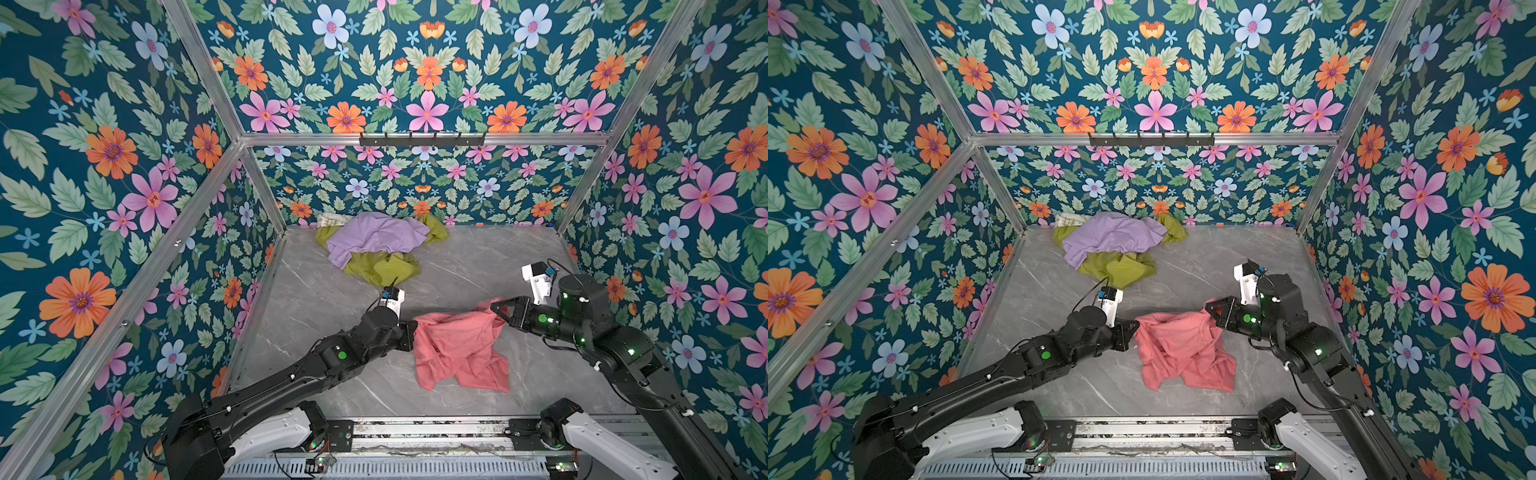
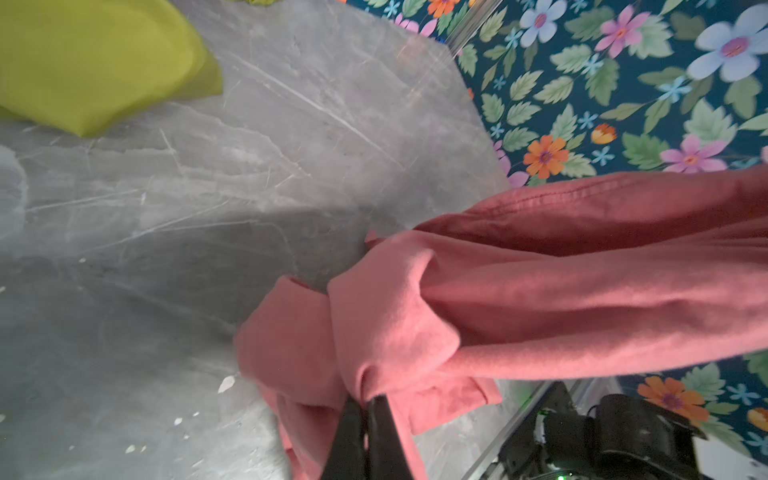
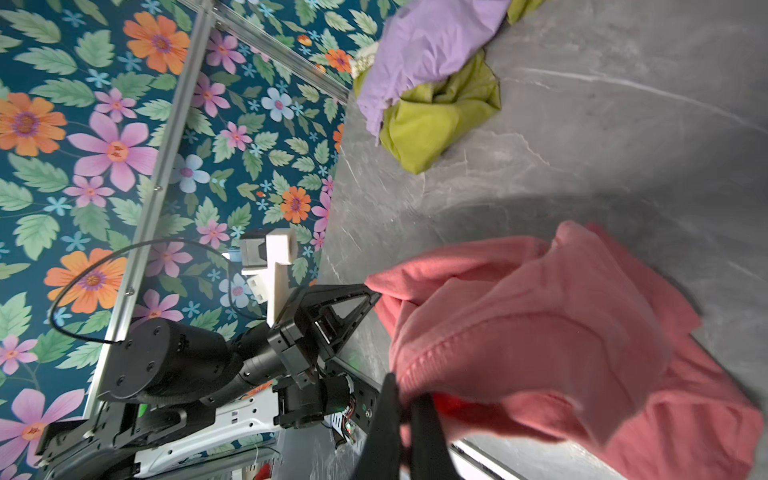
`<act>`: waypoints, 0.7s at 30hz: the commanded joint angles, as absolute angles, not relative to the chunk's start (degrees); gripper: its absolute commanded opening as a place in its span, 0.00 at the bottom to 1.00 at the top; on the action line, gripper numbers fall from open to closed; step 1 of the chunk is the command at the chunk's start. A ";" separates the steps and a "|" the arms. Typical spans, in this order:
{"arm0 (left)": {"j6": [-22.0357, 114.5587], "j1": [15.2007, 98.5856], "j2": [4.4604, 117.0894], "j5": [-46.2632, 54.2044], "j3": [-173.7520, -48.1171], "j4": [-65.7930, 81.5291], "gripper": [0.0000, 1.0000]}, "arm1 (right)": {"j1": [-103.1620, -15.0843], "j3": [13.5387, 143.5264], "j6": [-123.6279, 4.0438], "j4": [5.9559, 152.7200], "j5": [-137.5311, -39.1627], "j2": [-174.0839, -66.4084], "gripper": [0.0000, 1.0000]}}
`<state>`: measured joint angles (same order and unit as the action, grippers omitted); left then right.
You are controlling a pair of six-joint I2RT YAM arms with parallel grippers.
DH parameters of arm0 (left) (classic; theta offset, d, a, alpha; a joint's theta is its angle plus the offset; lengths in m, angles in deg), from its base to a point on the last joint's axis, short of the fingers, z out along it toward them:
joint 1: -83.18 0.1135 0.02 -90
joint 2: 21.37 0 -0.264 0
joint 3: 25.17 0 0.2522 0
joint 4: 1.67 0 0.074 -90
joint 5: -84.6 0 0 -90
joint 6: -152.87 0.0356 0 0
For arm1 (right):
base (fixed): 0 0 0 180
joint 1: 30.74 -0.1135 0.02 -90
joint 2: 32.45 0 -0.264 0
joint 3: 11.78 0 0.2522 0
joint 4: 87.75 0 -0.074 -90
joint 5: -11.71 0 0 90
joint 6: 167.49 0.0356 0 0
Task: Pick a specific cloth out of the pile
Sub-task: 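Carry the pink cloth toward the robot and lower it onto the table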
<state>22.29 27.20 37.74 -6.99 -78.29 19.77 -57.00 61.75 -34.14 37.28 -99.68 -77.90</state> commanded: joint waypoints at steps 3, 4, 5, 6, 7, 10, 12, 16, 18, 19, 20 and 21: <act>22.71 26.63 38.51 -5.67 -75.48 19.41 0.00 | -57.35 52.09 -30.67 34.94 -99.91 -74.50 0.00; 22.77 26.36 38.69 -5.75 -75.51 19.38 0.00 | -57.45 49.69 -30.41 34.37 -99.45 -73.87 0.00; 23.01 26.19 38.87 -5.68 -75.57 19.36 0.00 | -57.46 47.40 -30.23 33.77 -99.00 -73.17 0.00; 23.26 26.14 39.06 -5.59 -75.65 19.40 0.00 | -57.52 45.25 -29.97 33.59 -98.96 -72.70 0.00; 23.44 26.21 39.22 -5.42 -75.81 19.39 0.00 | -57.55 42.92 -29.51 34.03 -98.99 -72.23 0.00; 24.42 26.08 39.90 -4.34 -76.28 19.36 0.00 | -57.63 36.84 -28.90 35.91 -99.59 -73.35 0.00; 25.26 26.08 40.61 -3.48 -76.63 19.54 0.00 | -57.63 34.90 -29.67 36.39 -99.24 -75.53 0.00; 25.76 26.11 41.11 -3.18 -76.67 19.82 0.00 | -57.72 33.11 -30.85 35.56 -96.20 -78.96 0.00; 25.62 26.12 40.76 -3.45 -76.15 19.70 0.05 | -57.70 32.18 -31.51 35.64 -94.30 -79.84 0.00; 25.59 26.10 40.40 -3.63 -75.95 19.65 0.08 | -57.72 32.04 -32.16 34.90 -92.78 -80.54 0.00; 25.60 26.05 40.13 -3.80 -75.84 19.72 0.11 | -57.72 31.96 -32.72 34.34 -91.56 -81.37 0.00; 25.60 26.10 39.90 -3.97 -75.59 19.77 0.15 | -57.72 31.65 -32.85 34.92 -91.26 -82.07 0.00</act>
